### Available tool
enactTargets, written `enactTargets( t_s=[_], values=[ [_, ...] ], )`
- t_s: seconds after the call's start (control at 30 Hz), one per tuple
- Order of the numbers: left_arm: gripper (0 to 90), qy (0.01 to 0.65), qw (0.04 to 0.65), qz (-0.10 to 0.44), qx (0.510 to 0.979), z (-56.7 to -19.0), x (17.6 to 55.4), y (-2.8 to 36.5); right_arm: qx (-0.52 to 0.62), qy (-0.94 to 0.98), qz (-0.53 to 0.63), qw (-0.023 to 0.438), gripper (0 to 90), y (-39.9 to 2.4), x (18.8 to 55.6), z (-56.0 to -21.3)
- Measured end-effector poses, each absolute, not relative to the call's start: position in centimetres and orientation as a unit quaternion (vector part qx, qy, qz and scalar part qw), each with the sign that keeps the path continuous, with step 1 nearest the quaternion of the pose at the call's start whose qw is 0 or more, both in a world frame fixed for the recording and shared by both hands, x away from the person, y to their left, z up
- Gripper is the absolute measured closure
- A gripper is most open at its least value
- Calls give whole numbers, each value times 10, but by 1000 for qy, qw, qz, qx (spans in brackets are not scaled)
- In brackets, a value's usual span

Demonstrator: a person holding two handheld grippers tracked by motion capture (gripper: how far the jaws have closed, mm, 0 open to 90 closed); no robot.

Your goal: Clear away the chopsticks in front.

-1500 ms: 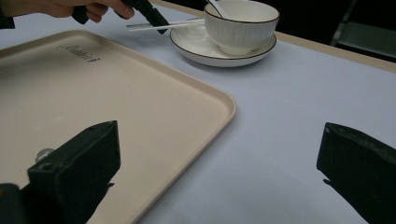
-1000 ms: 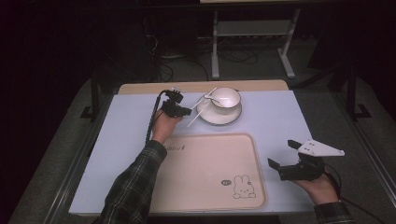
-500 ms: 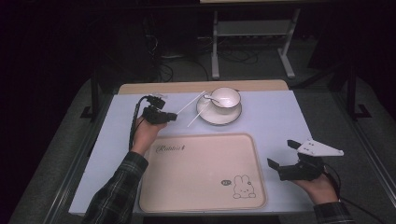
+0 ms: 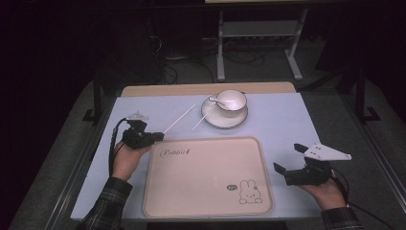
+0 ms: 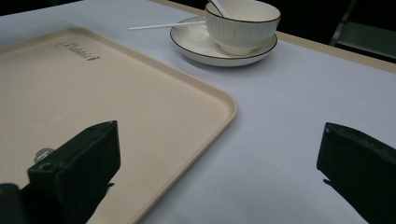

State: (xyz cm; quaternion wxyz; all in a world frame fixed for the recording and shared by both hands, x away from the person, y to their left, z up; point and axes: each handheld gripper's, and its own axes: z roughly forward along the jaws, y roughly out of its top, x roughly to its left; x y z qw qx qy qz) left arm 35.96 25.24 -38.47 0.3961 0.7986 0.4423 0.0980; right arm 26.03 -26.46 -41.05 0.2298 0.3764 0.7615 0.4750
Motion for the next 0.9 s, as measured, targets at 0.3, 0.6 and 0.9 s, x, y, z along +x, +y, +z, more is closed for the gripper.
enactTargets(
  t_s=[0.3,0.6,0.9],
  values=[
    [858,436,410,81,797,-388,315,262,375,763,473,231,0,-264,260,-410],
    [857,416,404,51,813,-402,284,249,376,763,473,231,0,-264,260,-411],
    [856,410,352,60,839,-417,283,236,374,764,473,231,0,-264,260,-411]
  ],
)
